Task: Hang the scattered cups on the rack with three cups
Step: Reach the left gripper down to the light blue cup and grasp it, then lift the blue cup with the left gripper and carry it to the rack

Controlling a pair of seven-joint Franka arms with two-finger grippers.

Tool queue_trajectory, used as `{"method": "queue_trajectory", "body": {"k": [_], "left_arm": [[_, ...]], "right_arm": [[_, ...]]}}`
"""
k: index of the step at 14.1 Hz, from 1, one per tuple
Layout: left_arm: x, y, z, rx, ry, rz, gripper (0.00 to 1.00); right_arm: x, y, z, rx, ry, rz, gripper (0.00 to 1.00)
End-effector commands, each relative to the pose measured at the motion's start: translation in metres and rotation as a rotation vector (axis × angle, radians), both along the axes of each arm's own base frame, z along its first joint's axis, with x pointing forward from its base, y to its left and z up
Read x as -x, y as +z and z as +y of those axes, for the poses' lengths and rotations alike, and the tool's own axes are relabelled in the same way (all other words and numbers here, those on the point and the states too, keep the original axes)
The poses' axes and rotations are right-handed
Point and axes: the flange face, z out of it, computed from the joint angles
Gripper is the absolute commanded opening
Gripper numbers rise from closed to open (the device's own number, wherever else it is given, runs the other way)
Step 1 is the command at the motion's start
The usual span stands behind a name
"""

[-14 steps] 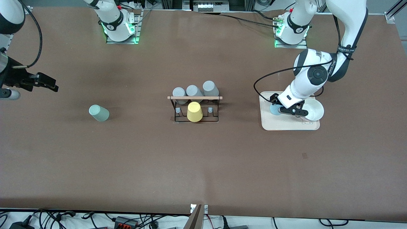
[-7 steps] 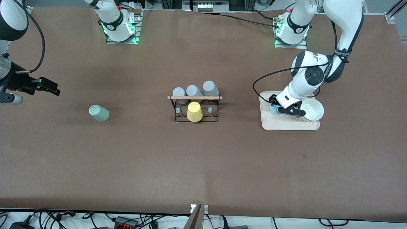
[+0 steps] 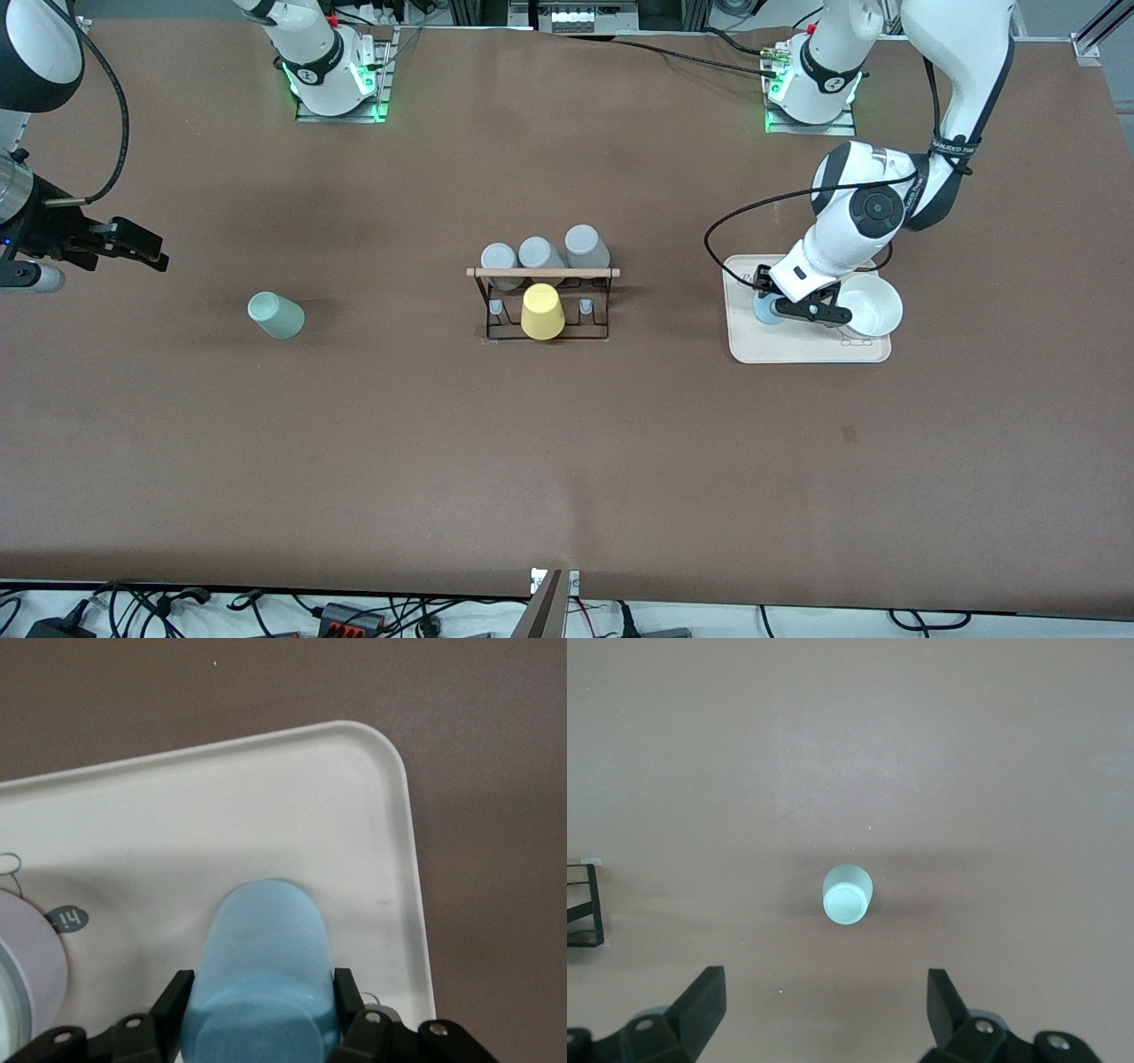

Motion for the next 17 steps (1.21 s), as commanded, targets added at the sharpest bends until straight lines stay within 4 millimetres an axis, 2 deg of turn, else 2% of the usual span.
{"method": "queue_trajectory", "body": {"k": [1, 5, 7, 10, 12, 14, 16, 17], "left_arm": [[-0.014, 0.045, -0.004, -0.007, -0.019, -0.012, 0.31], [-0.056, 0.122, -0.033, -0.014, -0.04, 0.038, 0.31], [-0.067, 0.155, -0.061, 0.002, -0.078, 0.025, 0.31], [-0.086, 0.192, -0.125, 0.059, -0.113, -0.055, 0.31], [-0.101, 0.204, -0.173, 0.104, -0.022, -0.083, 0.31], [-0.114, 0.197, -0.214, 0.139, 0.05, -0.081, 0.31], [-0.101, 0.183, -0.254, 0.14, 0.102, -0.056, 0.31], [-0.094, 0.178, -0.266, 0.126, 0.126, -0.057, 0.31]], "right_arm": [[0.003, 0.008, 0.006, 0.013, 0.02, -0.007, 1.0], [0.001, 0.006, 0.013, 0.013, 0.033, -0.006, 1.0], [0.002, 0.006, 0.017, 0.013, 0.042, -0.003, 1.0], [0.001, 0.002, 0.015, 0.012, 0.047, 0.003, 1.0], [0.001, 0.001, 0.017, 0.012, 0.05, 0.006, 1.0], [0.001, 0.002, 0.017, 0.012, 0.05, 0.003, 1.0], [0.001, 0.002, 0.016, 0.012, 0.048, 0.003, 1.0], [0.0, 0.002, 0.015, 0.013, 0.047, 0.0, 1.0]]}}
